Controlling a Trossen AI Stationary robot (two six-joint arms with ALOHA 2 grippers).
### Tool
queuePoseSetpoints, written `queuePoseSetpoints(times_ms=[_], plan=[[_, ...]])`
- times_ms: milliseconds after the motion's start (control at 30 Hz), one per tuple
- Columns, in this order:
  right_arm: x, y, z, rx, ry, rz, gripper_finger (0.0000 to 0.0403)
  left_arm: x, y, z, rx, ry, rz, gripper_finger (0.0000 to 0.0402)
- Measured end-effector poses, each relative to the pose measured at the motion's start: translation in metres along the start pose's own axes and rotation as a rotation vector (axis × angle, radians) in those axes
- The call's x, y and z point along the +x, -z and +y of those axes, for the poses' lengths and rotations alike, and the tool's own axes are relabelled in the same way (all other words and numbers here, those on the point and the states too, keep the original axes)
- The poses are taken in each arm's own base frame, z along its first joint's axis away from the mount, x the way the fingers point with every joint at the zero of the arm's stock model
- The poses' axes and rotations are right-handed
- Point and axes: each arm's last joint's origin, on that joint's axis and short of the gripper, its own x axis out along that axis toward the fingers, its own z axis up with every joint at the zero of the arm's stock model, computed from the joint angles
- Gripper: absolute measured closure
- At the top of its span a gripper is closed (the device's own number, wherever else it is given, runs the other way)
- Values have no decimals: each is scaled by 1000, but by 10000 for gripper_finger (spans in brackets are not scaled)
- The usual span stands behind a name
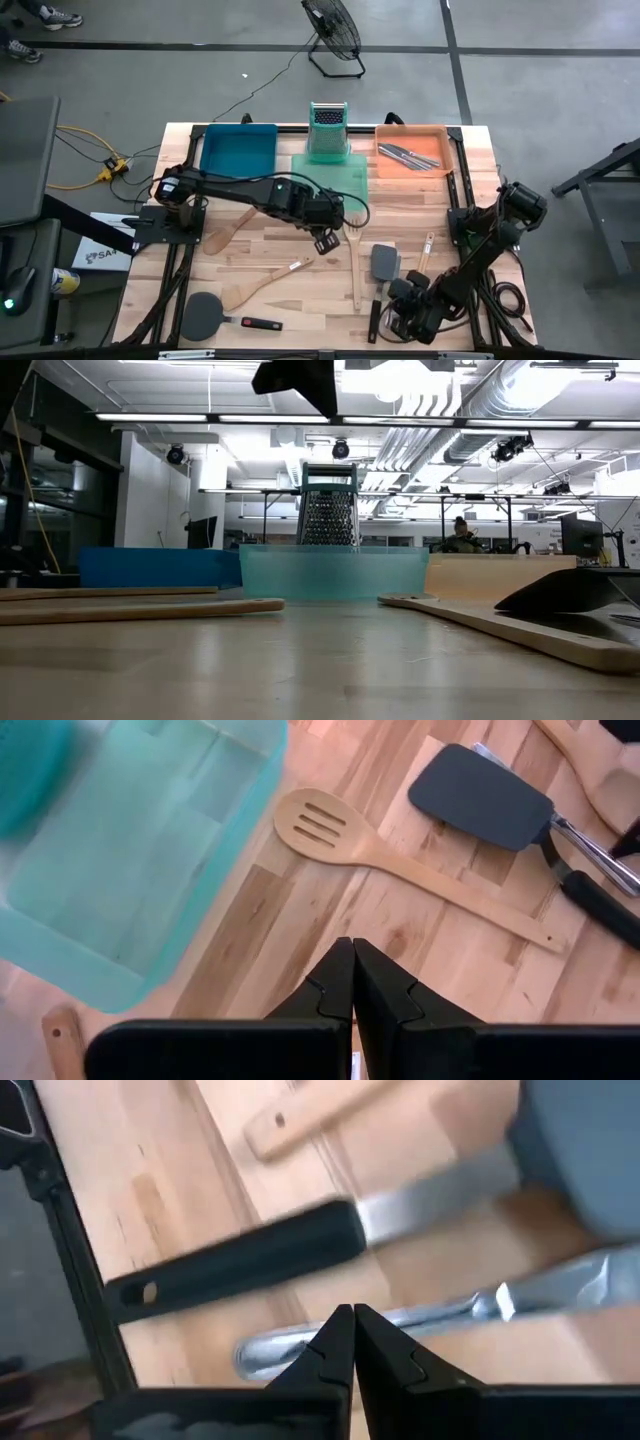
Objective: Pick & Place Kitchen Items
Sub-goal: Put the silver knife into the orange bin
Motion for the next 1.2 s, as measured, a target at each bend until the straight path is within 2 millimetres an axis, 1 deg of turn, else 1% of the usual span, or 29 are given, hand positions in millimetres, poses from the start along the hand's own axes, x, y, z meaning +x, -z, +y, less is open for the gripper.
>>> queuePoseSetpoints(times_ms=[133, 333, 400, 500, 667, 1000, 1200], plan=[[-4, -1, 4, -86, 14, -96, 400, -1, 2, -4, 1, 9, -2, 402], [-9, 10, 2, -155, 50, -176, 400, -2, 5, -7, 13, 15, 5, 402], [-10, 14, 2, -167, 49, -171, 400, -3, 8, -11, 22, 21, 7, 402], [-6, 18, 2, -202, 52, -146, 400, -4, 10, -14, 27, 26, 8, 402], [7, 26, 2, -212, 61, -114, 400, -1, 11, -17, 29, 28, 10, 402], [10, 27, 3, -207, 52, -95, 400, -1, 11, -17, 27, 29, 7, 402], [18, 31, 6, -195, 28, -95, 400, -1, 10, -17, 11, 31, 4, 402]])
